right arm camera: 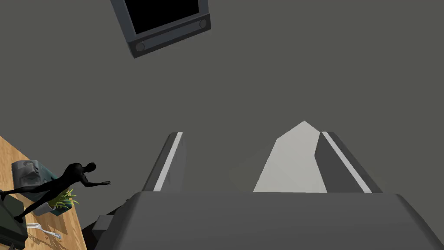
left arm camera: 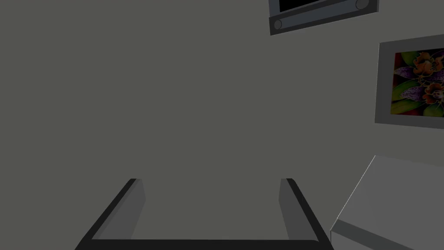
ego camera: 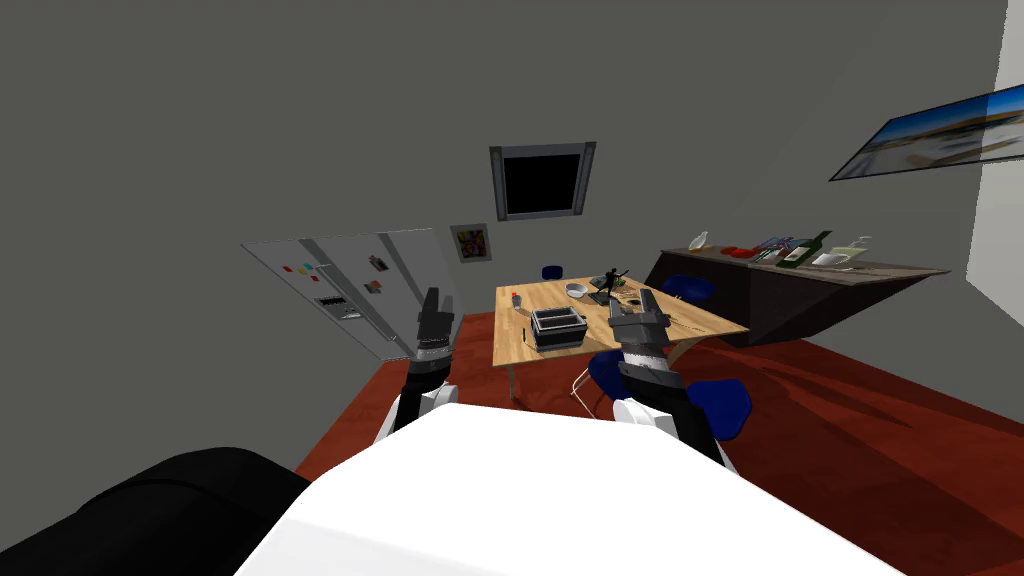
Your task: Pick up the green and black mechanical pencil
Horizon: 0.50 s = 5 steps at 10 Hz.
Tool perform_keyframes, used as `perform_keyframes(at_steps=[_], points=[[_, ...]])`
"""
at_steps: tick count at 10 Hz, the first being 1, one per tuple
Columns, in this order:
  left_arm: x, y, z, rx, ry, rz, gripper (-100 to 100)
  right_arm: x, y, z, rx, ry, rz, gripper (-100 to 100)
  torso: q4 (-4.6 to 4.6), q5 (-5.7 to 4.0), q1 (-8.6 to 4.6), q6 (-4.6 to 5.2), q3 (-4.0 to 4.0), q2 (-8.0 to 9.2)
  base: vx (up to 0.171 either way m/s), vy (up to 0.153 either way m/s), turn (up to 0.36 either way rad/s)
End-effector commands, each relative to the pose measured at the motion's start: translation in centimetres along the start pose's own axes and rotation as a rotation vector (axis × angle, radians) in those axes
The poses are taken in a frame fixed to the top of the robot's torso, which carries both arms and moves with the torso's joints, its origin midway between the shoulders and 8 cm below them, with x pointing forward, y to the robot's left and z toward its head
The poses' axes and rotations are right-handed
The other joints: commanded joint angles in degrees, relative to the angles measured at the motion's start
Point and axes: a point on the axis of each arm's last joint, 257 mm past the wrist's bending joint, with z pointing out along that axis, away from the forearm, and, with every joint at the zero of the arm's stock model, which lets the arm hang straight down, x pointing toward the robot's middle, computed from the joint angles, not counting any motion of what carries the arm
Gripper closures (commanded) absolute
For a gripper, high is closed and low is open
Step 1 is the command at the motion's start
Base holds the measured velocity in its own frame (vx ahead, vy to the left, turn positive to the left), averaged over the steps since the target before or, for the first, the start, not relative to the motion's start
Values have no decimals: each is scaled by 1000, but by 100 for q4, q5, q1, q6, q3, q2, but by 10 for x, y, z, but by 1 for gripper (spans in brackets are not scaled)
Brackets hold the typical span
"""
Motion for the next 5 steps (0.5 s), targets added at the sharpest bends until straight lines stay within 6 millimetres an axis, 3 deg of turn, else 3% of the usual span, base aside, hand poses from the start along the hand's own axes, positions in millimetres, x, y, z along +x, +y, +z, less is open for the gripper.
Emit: perform_keyframes(at_steps=[1, 5], points=[[0, 0, 0, 0, 0, 0, 0, 2, -8, -2, 23, 24, -24, -100, 0, 0, 0, 0, 0, 0, -7, 20, -25], [0, 0, 0, 0, 0, 0, 0, 5, -49, -14, 132, 116, -134, -100, 1, 8, 37, 0, 2, 4, -18, 88, -60]])
